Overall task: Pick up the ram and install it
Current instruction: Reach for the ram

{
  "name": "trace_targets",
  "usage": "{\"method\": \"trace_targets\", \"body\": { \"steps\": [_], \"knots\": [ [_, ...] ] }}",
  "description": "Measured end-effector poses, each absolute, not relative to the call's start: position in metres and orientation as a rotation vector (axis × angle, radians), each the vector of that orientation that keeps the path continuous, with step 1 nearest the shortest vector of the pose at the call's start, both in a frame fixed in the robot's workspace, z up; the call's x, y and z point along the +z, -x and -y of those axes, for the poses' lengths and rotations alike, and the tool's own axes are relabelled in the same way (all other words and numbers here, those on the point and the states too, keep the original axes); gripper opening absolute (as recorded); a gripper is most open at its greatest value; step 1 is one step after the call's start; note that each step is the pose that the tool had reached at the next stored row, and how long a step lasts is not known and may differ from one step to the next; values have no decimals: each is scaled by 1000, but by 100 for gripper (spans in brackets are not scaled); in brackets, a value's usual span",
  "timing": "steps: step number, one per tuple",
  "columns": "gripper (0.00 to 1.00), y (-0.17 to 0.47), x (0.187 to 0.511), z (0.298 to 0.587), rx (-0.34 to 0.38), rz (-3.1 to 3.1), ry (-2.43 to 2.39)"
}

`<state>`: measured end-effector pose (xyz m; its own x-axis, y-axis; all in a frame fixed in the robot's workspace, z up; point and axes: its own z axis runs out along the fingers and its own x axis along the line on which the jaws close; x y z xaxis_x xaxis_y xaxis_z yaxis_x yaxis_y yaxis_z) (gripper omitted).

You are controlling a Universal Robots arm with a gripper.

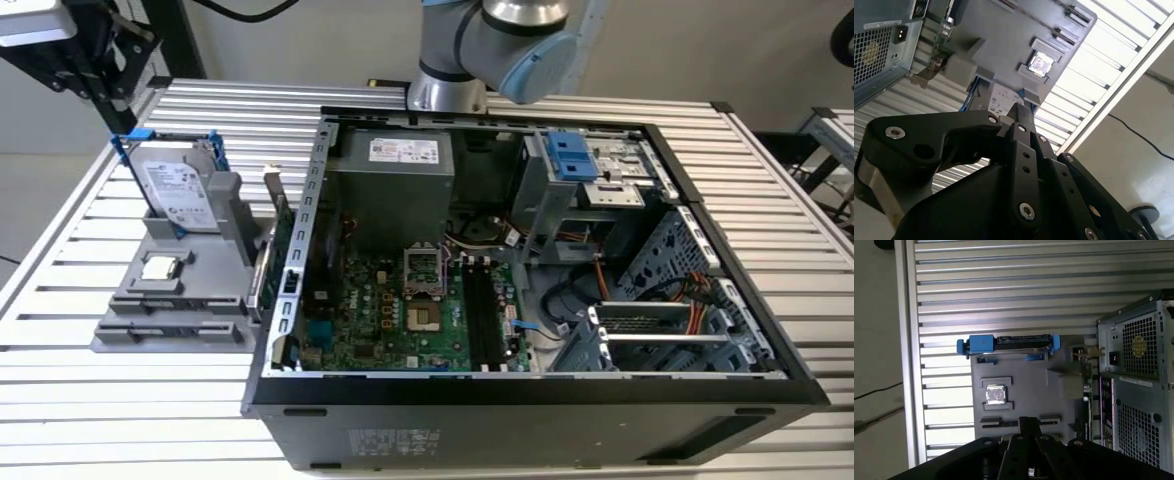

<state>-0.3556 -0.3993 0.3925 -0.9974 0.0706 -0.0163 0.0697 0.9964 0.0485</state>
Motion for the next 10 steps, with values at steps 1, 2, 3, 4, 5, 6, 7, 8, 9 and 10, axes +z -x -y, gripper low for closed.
{"method": "trace_targets", "body": {
  "steps": [1,2,3,4,5,6,7,8,9,10],
  "knots": [
    [0,356,393,399,75,-3121,-110],
    [0,356,393,399,75,-3121,-109],
    [0,355,393,399,75,-3121,-107],
    [0,354,393,399,75,-3121,-105],
    [0,354,393,399,75,-3121,-102],
    [0,353,393,399,75,-3121,-99],
    [0,352,393,400,75,-3122,-95],
    [0,351,393,400,75,-3122,-92],
    [0,350,393,400,75,-3122,-88],
    [0,350,393,401,75,-3122,-85]
  ]
}}
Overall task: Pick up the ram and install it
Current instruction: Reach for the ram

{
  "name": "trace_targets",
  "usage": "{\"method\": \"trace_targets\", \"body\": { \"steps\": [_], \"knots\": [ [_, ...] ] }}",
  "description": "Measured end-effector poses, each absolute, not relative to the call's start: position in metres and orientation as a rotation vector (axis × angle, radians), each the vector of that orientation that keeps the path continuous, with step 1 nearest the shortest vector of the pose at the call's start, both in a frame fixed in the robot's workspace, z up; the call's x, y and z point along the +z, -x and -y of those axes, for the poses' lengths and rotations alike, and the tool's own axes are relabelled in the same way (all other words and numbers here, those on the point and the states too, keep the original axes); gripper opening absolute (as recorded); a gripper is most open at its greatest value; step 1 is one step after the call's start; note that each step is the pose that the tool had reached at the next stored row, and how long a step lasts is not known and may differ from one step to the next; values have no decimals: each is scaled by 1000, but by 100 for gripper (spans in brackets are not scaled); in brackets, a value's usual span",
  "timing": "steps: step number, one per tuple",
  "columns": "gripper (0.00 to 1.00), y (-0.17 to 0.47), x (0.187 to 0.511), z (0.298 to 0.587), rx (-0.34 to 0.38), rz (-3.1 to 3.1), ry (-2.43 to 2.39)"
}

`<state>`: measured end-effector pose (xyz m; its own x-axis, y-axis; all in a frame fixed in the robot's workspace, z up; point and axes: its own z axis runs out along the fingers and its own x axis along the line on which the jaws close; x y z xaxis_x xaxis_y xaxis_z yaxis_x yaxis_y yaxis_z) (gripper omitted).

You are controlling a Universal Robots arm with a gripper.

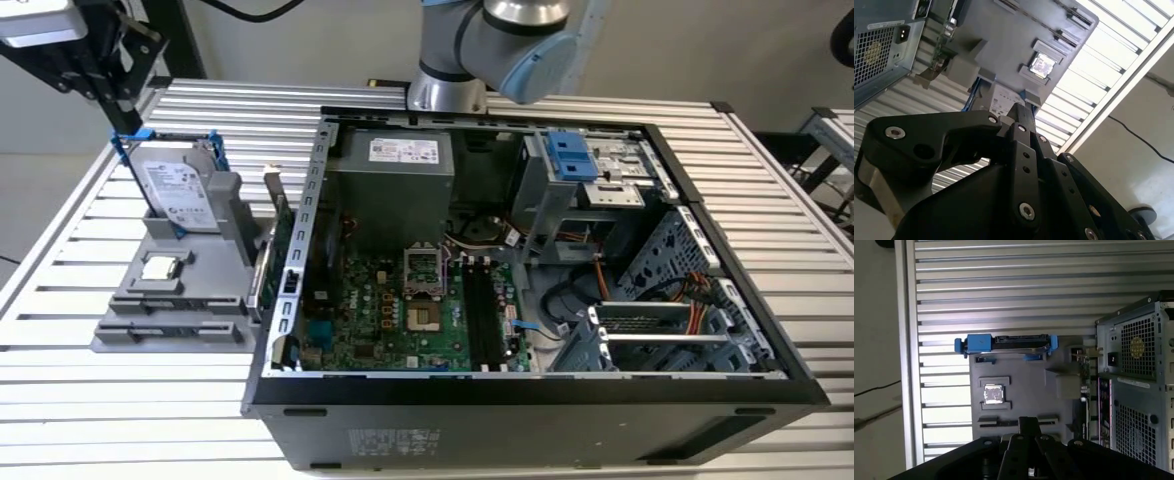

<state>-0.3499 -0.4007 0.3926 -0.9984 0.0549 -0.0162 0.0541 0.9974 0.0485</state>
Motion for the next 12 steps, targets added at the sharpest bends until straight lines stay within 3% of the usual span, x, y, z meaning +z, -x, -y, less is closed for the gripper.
{"method": "trace_targets", "body": {
  "steps": [12],
  "knots": [
    [0,345,393,421,75,-3122,-76]
  ]
}}
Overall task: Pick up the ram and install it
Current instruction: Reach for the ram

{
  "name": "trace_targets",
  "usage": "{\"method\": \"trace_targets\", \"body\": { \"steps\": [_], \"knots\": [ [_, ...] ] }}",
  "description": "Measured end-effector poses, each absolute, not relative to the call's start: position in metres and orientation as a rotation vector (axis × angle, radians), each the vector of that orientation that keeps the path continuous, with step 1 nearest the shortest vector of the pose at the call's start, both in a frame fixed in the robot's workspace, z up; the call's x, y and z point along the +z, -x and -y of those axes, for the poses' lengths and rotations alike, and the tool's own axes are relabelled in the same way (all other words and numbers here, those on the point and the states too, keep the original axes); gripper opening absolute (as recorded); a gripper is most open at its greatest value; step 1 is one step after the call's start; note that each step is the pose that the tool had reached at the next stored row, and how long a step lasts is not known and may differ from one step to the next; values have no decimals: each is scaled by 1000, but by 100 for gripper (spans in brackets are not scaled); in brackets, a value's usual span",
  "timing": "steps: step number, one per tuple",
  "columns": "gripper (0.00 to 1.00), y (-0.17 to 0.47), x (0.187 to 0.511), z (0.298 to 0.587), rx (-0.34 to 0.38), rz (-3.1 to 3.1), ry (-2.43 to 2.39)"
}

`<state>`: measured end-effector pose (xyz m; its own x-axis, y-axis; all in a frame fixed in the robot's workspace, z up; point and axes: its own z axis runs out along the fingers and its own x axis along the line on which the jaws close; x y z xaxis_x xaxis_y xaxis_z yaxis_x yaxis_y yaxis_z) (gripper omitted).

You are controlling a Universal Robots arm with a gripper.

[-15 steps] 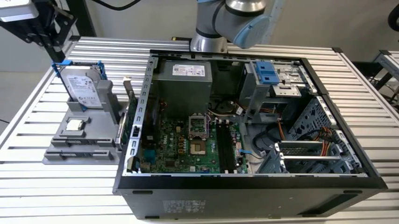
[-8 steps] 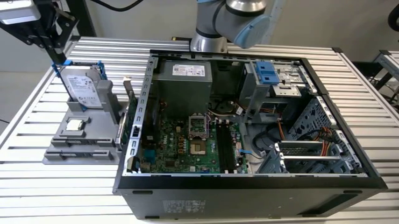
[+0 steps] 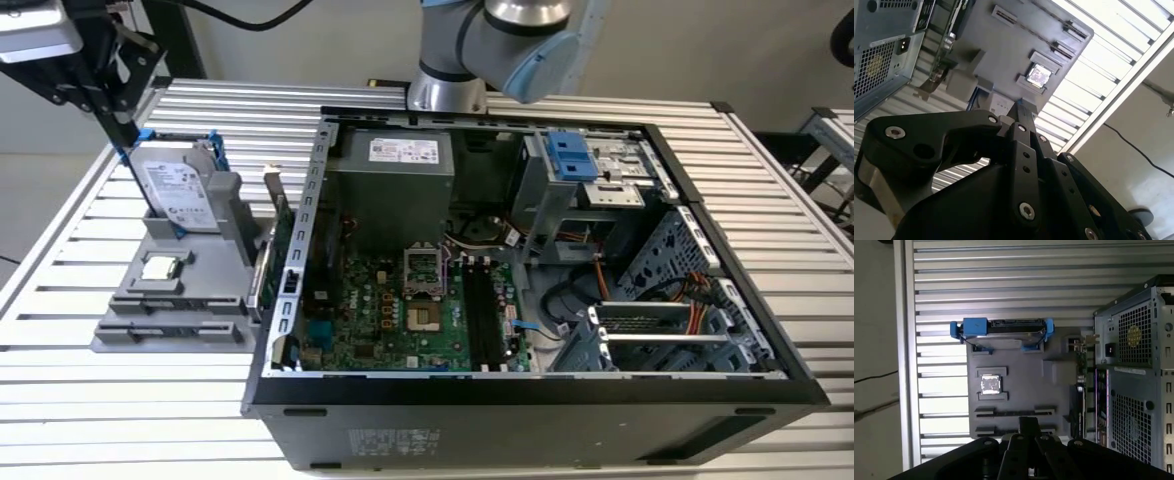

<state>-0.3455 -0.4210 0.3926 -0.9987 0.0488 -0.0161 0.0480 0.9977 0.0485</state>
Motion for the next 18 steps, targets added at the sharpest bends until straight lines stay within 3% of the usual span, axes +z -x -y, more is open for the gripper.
{"method": "trace_targets", "body": {
  "steps": [18],
  "knots": [
    [0,342,392,451,76,-3125,-27]
  ]
}}
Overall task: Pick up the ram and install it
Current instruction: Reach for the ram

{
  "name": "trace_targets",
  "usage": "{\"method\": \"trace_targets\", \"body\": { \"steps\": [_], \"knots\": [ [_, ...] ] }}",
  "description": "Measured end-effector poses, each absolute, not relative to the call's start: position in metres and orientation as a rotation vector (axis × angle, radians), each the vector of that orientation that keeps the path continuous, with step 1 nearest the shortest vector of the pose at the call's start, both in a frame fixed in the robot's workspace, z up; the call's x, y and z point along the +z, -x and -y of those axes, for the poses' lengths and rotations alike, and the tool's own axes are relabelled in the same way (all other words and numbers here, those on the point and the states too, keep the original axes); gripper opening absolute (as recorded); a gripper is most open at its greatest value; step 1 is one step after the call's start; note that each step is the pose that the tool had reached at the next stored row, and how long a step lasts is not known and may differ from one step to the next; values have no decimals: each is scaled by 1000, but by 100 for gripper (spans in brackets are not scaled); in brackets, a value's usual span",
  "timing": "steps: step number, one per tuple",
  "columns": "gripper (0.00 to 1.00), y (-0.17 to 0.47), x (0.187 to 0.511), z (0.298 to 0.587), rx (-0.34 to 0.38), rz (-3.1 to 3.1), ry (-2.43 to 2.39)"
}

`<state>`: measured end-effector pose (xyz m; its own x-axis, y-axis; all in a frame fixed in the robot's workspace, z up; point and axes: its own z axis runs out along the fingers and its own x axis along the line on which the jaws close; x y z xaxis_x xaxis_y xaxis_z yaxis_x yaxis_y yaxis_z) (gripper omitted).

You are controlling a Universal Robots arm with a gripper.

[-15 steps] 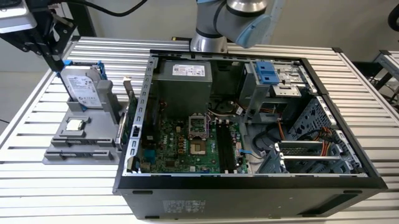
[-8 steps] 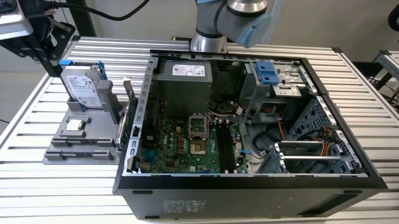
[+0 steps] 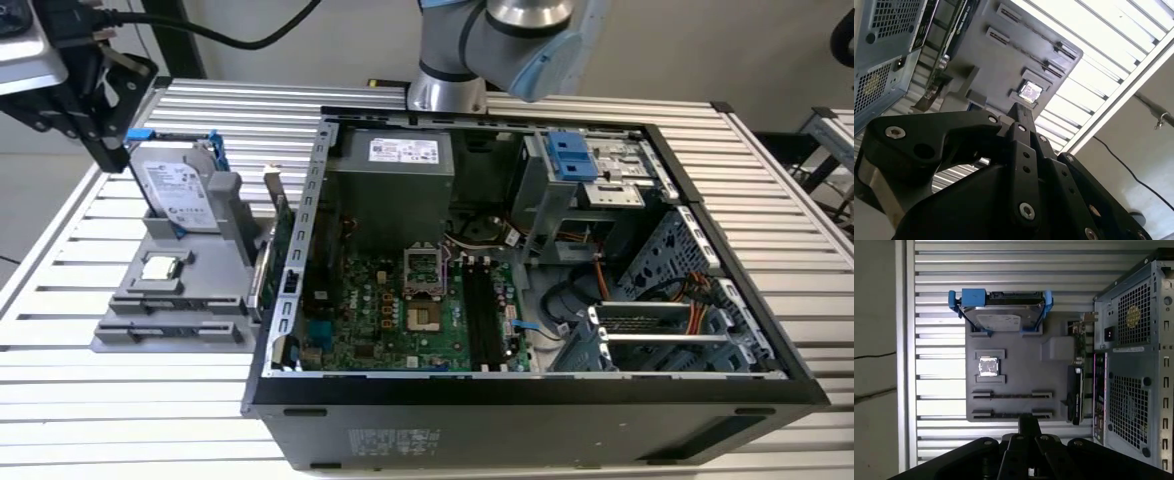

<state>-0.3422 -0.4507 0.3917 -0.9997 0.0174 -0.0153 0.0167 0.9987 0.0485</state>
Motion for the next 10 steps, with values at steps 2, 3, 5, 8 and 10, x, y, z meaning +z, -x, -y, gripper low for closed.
{"method": "trace_targets", "body": {
  "steps": [2,3,5,8,10],
  "knots": [
    [0,342,391,453,76,-3125,-17],
    [0,342,391,455,76,-3126,-16],
    [0,342,391,460,76,-3126,-15],
    [0,342,391,467,77,-3126,-13],
    [0,342,390,472,77,-3126,-13]
  ]
}}
